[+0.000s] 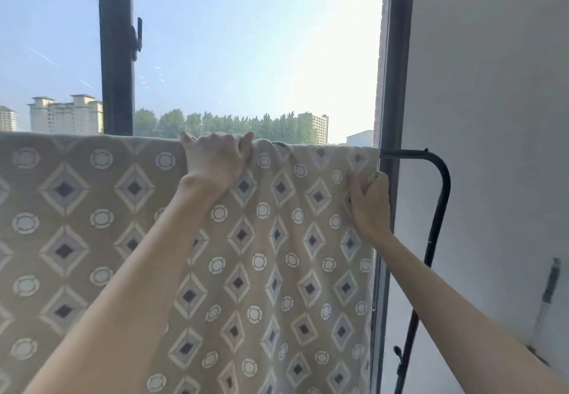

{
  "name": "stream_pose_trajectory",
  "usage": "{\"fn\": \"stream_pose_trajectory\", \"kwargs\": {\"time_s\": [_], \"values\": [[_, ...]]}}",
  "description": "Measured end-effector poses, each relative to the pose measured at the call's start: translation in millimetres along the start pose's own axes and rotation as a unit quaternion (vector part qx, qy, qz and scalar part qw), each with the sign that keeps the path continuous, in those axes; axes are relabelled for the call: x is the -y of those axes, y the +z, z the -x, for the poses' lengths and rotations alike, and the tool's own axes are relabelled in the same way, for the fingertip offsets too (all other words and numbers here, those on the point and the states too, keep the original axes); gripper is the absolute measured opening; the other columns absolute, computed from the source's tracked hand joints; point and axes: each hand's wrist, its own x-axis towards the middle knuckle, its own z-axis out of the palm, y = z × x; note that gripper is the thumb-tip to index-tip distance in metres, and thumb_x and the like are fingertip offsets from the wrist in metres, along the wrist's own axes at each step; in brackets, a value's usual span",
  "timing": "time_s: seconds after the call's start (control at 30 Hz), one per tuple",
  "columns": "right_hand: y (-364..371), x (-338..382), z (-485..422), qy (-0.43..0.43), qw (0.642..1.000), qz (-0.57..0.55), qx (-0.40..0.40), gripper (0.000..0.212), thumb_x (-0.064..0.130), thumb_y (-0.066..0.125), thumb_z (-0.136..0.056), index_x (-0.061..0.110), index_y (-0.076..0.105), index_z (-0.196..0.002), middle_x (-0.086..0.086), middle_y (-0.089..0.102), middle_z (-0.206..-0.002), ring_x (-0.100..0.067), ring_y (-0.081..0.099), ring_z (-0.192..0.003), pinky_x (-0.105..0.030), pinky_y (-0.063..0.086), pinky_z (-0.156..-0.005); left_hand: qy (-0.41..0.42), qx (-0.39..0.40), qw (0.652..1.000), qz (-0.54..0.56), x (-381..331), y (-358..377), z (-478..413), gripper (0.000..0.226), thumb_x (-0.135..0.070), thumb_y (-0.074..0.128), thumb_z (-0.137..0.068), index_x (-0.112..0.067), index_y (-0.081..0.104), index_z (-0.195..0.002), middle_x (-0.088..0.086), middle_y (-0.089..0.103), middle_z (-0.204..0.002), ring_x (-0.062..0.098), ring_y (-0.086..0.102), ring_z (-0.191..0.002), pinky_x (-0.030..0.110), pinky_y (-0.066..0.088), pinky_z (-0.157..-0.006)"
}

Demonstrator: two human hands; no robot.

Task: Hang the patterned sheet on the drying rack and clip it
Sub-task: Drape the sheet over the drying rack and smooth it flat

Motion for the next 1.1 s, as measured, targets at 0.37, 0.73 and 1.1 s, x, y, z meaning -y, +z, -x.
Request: {"fn": "stream_pose_trajectory", "kwargs": {"time_s": [0.37,0.73,1.1], "values": [[-20.0,51.1,-69.0,-0.071,0.991,0.007,-0.115,0.027,0.022,0.037,-0.101,0.005,0.057,-0.093,-0.001,0.054,-0.077,-0.001,0.043,-0.060,-0.007,0.032,-0.050,0.019,-0.023,0.999,-0.024,2.8,-2.5,-3.2,0.065,-0.051,0.011,-0.097,-0.016,0.042,-0.052,0.001,0.043,-0.047,0.014,0.046,-0.047,0.031,0.044,-0.074],[-10.0,20.3,-86.5,-0.105,0.967,0.196,-0.125,0.019,0.020,0.036,-0.101,0.009,0.051,-0.103,-0.006,0.059,-0.092,-0.019,0.053,-0.070,-0.025,0.033,-0.053,0.013,-0.012,1.000,-0.018,0.9,4.2,-10.6,0.061,-0.052,0.014,-0.097,-0.021,0.047,-0.056,0.000,0.048,-0.049,0.017,0.056,-0.056,0.036,0.042,-0.088],[7.5,-13.6,-67.7,-0.212,0.953,0.218,-0.003,0.024,0.038,0.025,-0.102,0.031,0.040,-0.120,-0.004,0.042,-0.119,-0.008,0.041,-0.075,-0.035,0.054,-0.055,0.075,-0.001,0.997,0.002,-52.1,32.2,-7.2,0.055,-0.055,0.015,-0.096,-0.029,0.055,-0.123,0.004,0.061,-0.116,0.024,0.051,-0.116,0.047,0.020,-0.106]]}}
